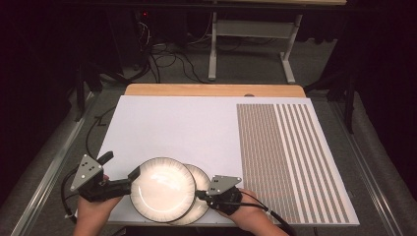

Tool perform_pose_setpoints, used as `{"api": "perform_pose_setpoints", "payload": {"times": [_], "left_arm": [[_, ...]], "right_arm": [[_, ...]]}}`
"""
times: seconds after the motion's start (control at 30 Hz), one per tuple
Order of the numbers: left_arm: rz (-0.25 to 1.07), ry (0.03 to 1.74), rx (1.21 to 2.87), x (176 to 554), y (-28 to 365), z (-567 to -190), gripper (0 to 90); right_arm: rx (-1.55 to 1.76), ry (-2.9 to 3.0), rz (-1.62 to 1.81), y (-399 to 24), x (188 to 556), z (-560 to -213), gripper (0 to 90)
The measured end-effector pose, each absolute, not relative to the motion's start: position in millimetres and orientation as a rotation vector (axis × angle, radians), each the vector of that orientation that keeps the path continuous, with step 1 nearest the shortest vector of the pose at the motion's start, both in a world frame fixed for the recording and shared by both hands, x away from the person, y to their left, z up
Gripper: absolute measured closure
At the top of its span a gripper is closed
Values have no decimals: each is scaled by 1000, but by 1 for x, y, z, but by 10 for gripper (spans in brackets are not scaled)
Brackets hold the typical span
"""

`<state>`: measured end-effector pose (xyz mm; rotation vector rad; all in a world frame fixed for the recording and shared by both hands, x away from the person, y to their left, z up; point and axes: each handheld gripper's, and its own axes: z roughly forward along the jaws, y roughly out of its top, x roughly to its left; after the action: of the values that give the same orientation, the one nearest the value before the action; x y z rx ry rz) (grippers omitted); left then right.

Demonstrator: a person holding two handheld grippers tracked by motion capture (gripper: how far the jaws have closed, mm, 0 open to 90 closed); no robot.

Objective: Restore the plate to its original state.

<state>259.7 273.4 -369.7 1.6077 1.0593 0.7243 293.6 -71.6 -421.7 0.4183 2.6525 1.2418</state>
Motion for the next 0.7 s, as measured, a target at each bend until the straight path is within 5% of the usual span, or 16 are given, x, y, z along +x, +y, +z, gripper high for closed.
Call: {"api": "perform_pose_setpoints", "payload": {"times": [0.7], "left_arm": [[705,1063,1601,261,273,-369,4]], "right_arm": [[414,2651,1239,-73,293,-421,900]]}}
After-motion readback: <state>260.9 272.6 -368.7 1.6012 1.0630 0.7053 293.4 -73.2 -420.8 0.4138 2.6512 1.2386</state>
